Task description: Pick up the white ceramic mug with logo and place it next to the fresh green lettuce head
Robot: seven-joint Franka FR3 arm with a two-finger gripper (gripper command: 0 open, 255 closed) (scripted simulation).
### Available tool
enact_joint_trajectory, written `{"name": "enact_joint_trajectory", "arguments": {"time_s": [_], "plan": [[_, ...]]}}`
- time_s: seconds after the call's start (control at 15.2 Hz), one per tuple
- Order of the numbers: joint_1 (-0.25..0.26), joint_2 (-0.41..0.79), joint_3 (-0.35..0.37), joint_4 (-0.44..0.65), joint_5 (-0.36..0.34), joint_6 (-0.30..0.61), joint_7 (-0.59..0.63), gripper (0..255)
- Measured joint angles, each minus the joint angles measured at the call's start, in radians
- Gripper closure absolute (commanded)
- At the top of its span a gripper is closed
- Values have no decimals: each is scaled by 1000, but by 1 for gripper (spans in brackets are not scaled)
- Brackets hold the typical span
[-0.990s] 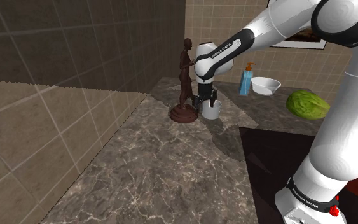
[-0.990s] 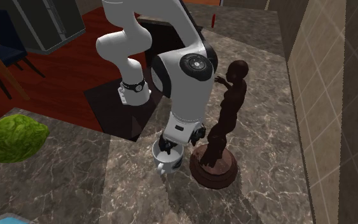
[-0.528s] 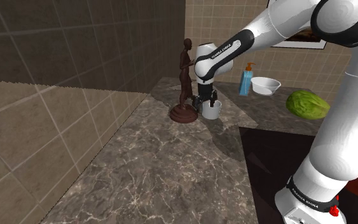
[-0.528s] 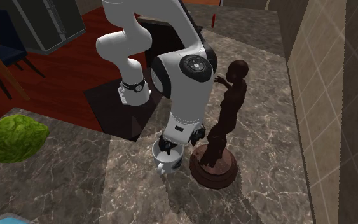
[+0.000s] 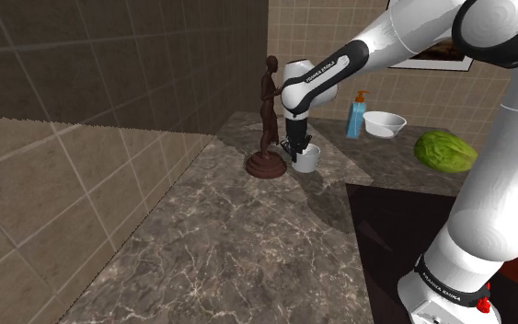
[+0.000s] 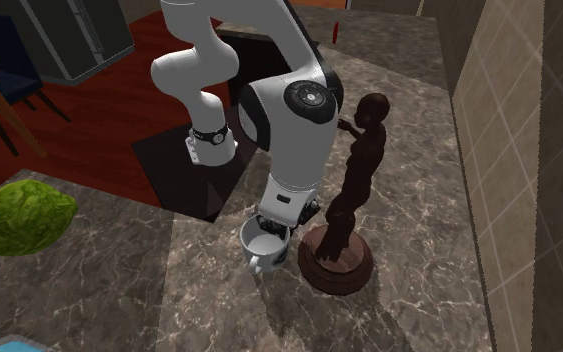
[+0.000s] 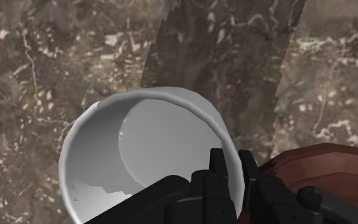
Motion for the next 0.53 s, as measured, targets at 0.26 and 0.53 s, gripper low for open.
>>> {"name": "enact_joint_trajectory", "arguments": {"time_s": [0.26,0.53], "plan": [[-1,-4,-1,-1,-1,-4,0,255],[-1,-30,-1,17,0,-51,-2,255]]}}
